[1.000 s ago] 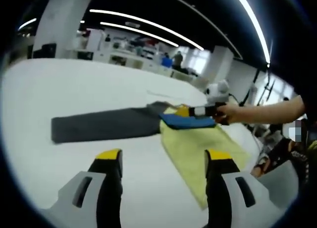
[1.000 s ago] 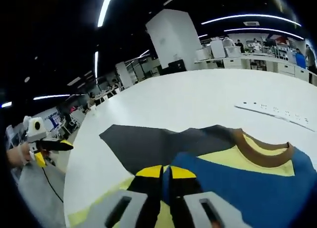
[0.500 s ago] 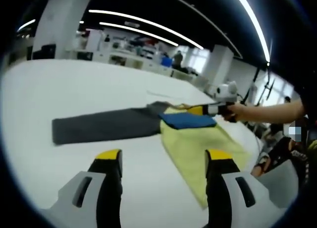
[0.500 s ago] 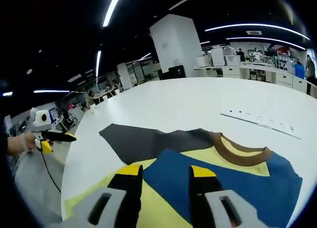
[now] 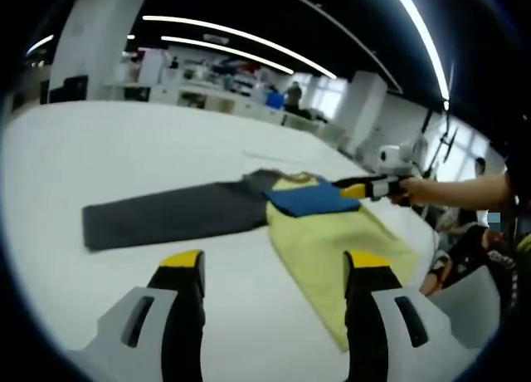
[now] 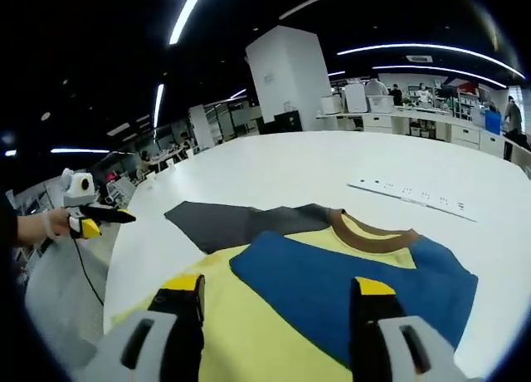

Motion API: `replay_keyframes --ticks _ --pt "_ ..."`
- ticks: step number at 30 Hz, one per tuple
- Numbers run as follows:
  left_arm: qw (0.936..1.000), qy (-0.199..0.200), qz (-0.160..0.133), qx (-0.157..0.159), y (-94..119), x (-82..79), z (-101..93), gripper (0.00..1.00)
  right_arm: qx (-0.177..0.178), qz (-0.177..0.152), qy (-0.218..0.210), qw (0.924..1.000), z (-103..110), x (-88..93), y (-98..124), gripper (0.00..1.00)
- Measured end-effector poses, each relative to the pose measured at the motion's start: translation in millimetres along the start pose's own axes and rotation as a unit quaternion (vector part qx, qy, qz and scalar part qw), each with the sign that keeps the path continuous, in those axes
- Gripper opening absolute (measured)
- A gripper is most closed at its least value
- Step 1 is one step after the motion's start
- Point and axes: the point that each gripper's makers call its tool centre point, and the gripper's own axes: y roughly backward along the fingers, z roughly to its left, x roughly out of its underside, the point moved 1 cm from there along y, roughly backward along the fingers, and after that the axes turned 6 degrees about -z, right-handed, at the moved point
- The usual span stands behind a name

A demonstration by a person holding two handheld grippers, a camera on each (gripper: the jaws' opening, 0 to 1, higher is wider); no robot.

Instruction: Fold the garment on the visible template until the final outline fits inside the template.

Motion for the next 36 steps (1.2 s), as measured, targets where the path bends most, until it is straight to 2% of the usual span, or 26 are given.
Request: replay_keyframes --ticks 9,14,25,36 --pt "1.0 0.001 0.001 0.002 -4 -1.3 3.8 0.64 0.032 -0.017 -0.026 0.999 -16 3.5 28 0.84" --pt "1.0 0.005 0.001 0.0 -3 0.9 5.9 0.64 0.063 -0.034 -0.026 0.9971 -28 6.1 42 0.99" --pt "1.0 0.001 0.003 -0.004 -2 -1.3 10.9 0.64 0.097 -0.039 -0.039 0.9938 -47 13.2 72 1.0" --pt "0.9996 0.016 -0.007 -0.022 -5 -7.8 28.5 0.63 0.116 -0.041 -0.051 0.9911 -54 25.4 99 1.0"
